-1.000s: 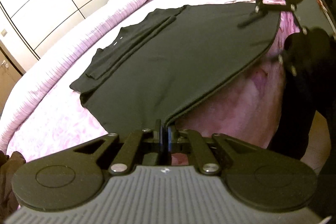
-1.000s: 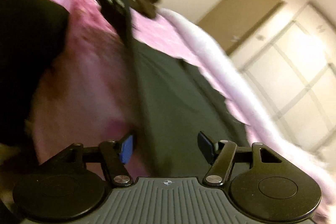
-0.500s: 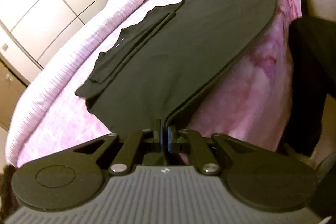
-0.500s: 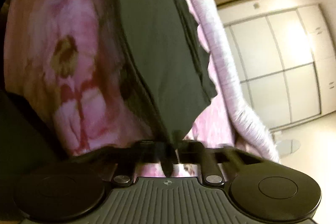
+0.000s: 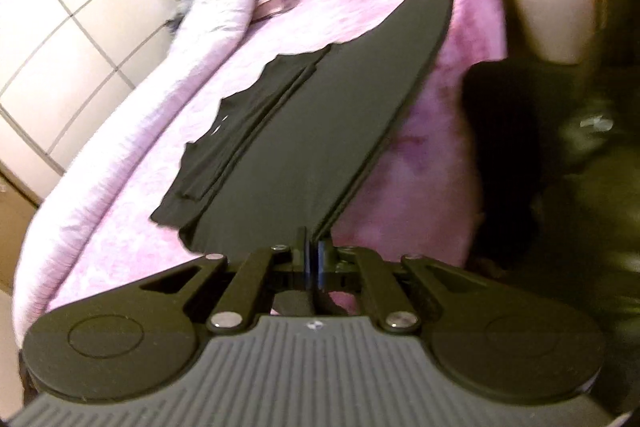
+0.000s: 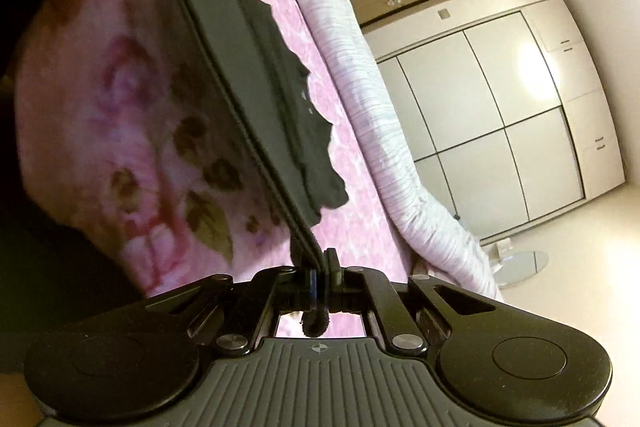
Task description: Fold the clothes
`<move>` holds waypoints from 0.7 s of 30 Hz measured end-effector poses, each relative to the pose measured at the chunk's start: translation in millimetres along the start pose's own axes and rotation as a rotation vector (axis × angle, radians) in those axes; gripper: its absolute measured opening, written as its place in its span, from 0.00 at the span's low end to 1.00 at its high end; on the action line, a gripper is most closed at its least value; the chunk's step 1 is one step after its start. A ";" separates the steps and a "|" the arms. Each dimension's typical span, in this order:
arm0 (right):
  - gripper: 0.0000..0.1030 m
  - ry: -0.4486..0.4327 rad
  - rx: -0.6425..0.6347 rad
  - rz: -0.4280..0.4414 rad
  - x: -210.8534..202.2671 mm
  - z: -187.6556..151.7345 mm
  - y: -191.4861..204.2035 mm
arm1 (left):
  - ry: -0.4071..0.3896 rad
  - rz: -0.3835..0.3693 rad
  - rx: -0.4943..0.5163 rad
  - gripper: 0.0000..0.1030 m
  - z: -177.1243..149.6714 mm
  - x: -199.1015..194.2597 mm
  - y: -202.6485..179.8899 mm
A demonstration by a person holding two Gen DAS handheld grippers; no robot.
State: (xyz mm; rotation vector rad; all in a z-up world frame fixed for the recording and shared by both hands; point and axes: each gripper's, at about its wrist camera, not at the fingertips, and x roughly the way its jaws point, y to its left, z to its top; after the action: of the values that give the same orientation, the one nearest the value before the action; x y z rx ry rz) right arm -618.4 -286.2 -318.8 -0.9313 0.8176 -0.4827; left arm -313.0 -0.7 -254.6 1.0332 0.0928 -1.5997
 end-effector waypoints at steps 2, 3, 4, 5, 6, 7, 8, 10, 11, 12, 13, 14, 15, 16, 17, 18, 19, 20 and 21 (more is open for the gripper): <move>0.01 0.008 -0.009 0.014 -29.0 0.7 1.4 | 0.003 -0.031 -0.014 0.02 1.6 -19.7 -3.9; 0.01 0.012 -0.016 0.026 -42.5 2.6 3.6 | 0.005 -0.043 -0.021 0.02 2.8 -27.5 -4.3; 0.01 0.017 -0.021 0.035 -55.7 4.5 5.9 | 0.006 -0.049 -0.028 0.02 4.5 -34.3 -3.3; 0.01 0.021 -0.018 0.036 -67.3 6.1 8.3 | 0.003 -0.054 -0.034 0.02 6.9 -39.5 -1.1; 0.01 0.025 -0.015 0.035 -77.3 7.7 9.6 | -0.005 -0.055 -0.037 0.02 10.1 -42.8 2.5; 0.01 0.024 -0.008 0.033 -78.4 9.2 4.9 | -0.013 -0.056 -0.039 0.02 13.2 -46.1 6.1; 0.01 0.024 -0.001 0.031 -79.6 10.7 0.3 | -0.020 -0.055 -0.039 0.02 16.3 -46.7 10.6; 0.01 0.022 0.012 0.026 -80.9 13.6 -9.4 | -0.027 -0.045 -0.031 0.02 22.3 -39.5 22.9; 0.01 0.017 0.006 0.027 -75.8 15.2 -16.9 | -0.019 -0.029 -0.025 0.02 25.7 -32.6 31.1; 0.01 0.012 0.000 0.029 -69.8 17.1 -24.6 | -0.012 -0.014 -0.020 0.02 29.1 -25.7 39.2; 0.01 0.007 -0.008 0.035 -58.7 20.6 -33.8 | -0.004 0.002 -0.014 0.02 32.5 -18.8 47.4; 0.01 0.002 -0.018 0.042 -47.1 24.4 -43.2 | 0.002 0.017 -0.014 0.02 36.6 -11.2 57.7; 0.01 0.001 -0.033 0.045 -32.4 29.6 -54.1 | 0.005 0.031 -0.019 0.02 41.5 -2.8 70.6; 0.01 -0.001 -0.049 0.048 -17.6 34.9 -64.9 | 0.004 0.043 -0.027 0.02 45.6 6.0 84.7; 0.01 -0.003 -0.066 0.049 -1.8 39.6 -76.0 | 0.001 0.051 -0.043 0.02 48.8 16.8 102.4; 0.01 -0.006 -0.070 0.058 16.3 42.7 -88.1 | 0.000 0.057 -0.064 0.02 52.0 29.8 122.6; 0.01 -0.008 -0.070 0.071 37.2 47.3 -103.4 | -0.001 0.063 -0.085 0.02 55.2 42.8 142.8; 0.01 -0.006 -0.072 0.084 57.3 50.5 -115.6 | 0.000 0.065 -0.105 0.02 57.9 57.0 162.8; 0.01 -0.005 -0.073 0.097 77.4 53.7 -127.9 | 0.005 0.062 -0.124 0.02 59.7 72.7 182.7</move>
State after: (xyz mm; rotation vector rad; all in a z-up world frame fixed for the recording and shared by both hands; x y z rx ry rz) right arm -531.7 -378.7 -223.1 -0.9548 0.8764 -0.3681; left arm -190.8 -149.2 -182.1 0.9352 0.1594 -1.5162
